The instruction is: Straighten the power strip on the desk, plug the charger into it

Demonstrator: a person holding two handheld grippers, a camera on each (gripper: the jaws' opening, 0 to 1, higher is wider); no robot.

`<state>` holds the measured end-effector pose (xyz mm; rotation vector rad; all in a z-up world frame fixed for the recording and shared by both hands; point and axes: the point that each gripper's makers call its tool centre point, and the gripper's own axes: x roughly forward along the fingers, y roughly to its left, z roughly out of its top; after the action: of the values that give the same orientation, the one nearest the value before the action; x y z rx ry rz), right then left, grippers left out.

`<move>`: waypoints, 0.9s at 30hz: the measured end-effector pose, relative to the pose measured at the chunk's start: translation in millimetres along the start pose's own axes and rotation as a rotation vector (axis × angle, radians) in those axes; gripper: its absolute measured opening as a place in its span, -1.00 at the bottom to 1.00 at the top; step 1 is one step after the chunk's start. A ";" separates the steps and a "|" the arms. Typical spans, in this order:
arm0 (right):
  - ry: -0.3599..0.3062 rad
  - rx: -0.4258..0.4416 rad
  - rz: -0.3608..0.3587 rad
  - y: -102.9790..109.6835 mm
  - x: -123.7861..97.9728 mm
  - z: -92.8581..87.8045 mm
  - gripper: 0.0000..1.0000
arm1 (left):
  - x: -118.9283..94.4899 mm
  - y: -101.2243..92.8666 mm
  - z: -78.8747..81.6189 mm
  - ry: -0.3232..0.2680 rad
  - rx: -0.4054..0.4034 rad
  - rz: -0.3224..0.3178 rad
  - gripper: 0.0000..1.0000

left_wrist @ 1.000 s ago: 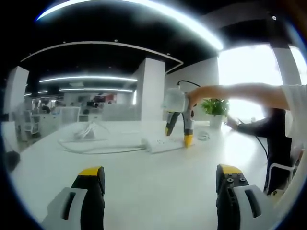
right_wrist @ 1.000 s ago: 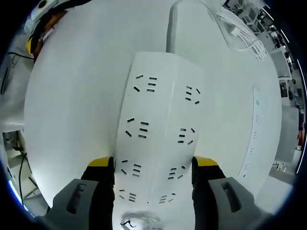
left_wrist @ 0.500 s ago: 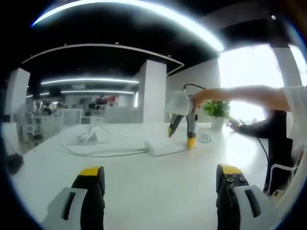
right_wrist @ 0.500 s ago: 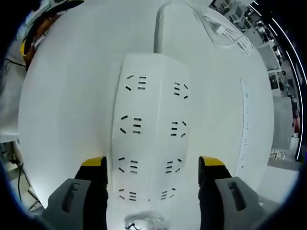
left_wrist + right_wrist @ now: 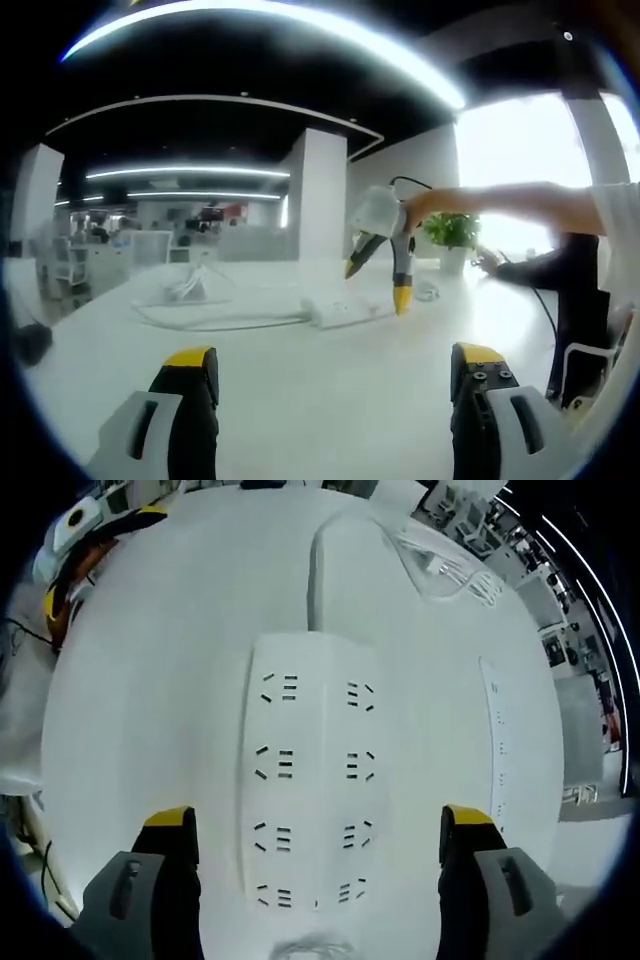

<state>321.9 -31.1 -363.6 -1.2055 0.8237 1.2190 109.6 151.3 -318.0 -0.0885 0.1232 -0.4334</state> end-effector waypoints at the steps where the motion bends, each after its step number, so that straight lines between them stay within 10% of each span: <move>1: -0.011 0.006 -0.005 -0.7 -0.9 1.1 0.99 | -0.4 -0.2 0.1 0.000 0.001 0.000 0.99; 27: -0.518 0.193 -0.140 -22.5 -59.6 52.6 0.99 | -4.5 -2.8 -1.3 -0.006 -0.003 -0.007 0.99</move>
<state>324.5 7.1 -290.4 -0.7284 0.4483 1.2289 104.2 150.6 -318.4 -0.0931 0.1174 -0.4402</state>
